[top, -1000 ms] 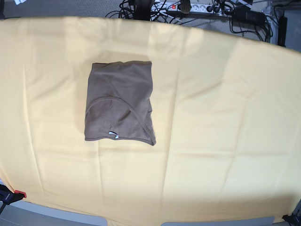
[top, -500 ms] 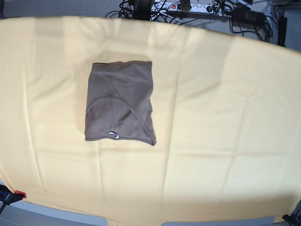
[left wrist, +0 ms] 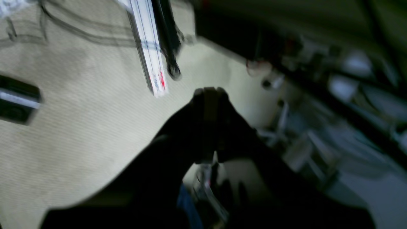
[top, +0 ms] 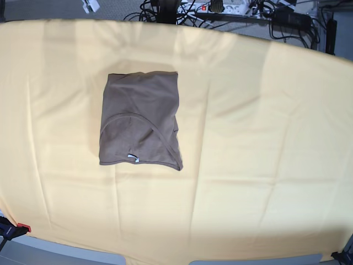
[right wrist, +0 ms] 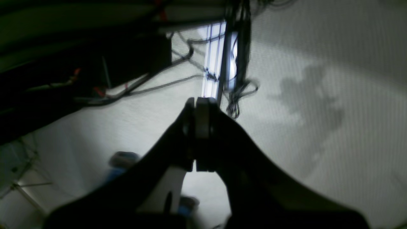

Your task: Fold the T-shirt properly

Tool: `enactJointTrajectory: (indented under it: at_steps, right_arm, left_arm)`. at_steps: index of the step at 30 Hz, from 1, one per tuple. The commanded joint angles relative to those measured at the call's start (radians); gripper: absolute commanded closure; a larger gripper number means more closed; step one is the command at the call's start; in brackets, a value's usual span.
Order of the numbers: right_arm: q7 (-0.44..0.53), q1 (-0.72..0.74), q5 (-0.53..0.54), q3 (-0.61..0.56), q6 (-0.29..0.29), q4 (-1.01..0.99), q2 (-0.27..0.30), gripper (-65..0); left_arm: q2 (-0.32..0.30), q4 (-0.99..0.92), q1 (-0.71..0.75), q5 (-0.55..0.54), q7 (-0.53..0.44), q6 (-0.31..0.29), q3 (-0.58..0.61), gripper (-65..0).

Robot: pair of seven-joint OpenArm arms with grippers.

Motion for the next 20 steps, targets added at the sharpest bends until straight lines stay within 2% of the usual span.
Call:
enactJointTrajectory:
  at_steps: [1, 2, 5, 7, 9, 12, 14, 18, 20]
  right_arm:
    - [0.018, 0.015, -0.019, -0.019, -0.034, -0.01, 0.013, 0.0]
    - [0.028, 0.039, -0.032, -0.042, -0.087, -0.025, 0.013, 0.0]
    - [0.055, 0.1, -0.065, -0.109, -0.255, -0.065, 0.004, 0.0]
    - [0.101, 0.126, -0.138, -0.145, -0.357, -0.087, -0.014, 0.0]
    - [0.159, 0.13, -0.201, -0.173, -0.424, -0.103, -0.034, 0.0]
    - [0.179, 0.127, -0.222, -0.213, -0.446, -0.118, -0.059, 0.0]
    - [0.179, 0.128, -0.222, -0.248, -0.447, -0.131, -0.076, 0.0]
    - [0.179, 0.127, -0.221, -0.322, -0.471, -0.134, -0.111, 0.0]
    - [0.179, 0.128, -0.219, -0.36, -0.494, -0.134, -0.119, 0.0]
  left_arm:
    - [0.006, -0.018, -0.017, 0.039, -0.044, -0.009, 0.0, 0.0]
    - [0.015, -0.042, -0.039, 0.095, -0.095, -0.005, 0.0, 0.0]
    - [0.038, -0.09, -0.101, 0.22, -0.238, 0.087, 0.0, 0.0]
    - [0.057, -0.093, -0.124, 0.269, -0.33, 0.171, 0.0, 0.0]
    - [0.089, -0.093, -0.127, 0.33, -0.403, 0.279, 0.0, 0.0]
    - [0.142, -0.11, -0.126, 0.388, -0.421, 0.434, 0.025, 0.0]
    - [0.16, -0.135, -0.126, 0.388, -0.454, 0.491, 0.087, 0.0]
    - [0.193, -0.181, -0.122, 0.378, -0.491, 0.504, 0.218, 0.0]
    - [0.221, -0.18, -0.109, 0.377, -0.492, 0.513, 0.243, 0.0]
